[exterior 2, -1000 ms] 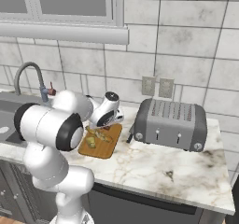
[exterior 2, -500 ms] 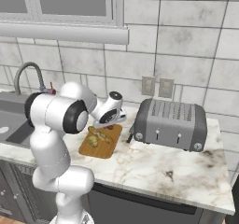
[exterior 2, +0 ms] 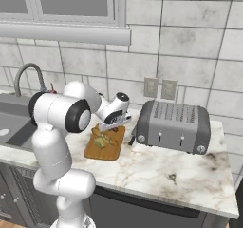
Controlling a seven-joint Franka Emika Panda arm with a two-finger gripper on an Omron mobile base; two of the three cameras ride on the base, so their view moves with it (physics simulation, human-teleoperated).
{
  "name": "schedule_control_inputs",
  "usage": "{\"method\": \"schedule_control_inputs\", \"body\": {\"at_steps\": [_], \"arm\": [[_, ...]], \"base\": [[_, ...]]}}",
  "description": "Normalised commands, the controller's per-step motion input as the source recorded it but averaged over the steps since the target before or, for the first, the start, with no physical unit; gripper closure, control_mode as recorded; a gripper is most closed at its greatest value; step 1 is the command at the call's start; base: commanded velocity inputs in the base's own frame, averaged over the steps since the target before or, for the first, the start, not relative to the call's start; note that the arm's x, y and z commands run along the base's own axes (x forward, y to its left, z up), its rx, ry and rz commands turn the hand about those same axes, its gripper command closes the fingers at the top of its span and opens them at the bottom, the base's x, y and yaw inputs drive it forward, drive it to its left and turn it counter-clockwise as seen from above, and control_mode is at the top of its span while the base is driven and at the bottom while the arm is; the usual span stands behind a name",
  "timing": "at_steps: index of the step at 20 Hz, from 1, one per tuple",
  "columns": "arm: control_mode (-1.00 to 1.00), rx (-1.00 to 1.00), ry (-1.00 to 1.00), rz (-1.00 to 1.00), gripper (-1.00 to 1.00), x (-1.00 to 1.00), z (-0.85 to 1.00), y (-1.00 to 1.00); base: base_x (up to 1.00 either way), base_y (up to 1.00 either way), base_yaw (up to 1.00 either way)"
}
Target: Retrieve the sausage and cheese from the fridge and place them on the cutting board on the counter.
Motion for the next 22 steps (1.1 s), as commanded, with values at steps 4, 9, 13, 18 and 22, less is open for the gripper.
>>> {"method": "schedule_control_inputs", "body": {"at_steps": [4, 9, 13, 18, 22], "arm": [[-1.00, 0.00, 0.00, 0.00, 1.00, -0.24, 0.00, 0.00], [-1.00, 0.00, 0.00, 0.00, 1.00, -0.17, 0.00, 0.00], [-1.00, 0.00, 0.00, 0.00, 1.00, 0.01, 0.00, 0.00], [-1.00, 0.00, 0.01, 0.00, -1.00, 0.00, 0.00, 0.01], [-1.00, 0.00, 0.01, 0.00, -1.00, 0.00, 0.01, 0.00]], "base": [[0.00, 0.00, 0.00], [0.00, 0.00, 0.00], [0.00, 0.00, 0.00], [0.00, 0.00, 0.00], [0.00, 0.00, 0.00]]}}
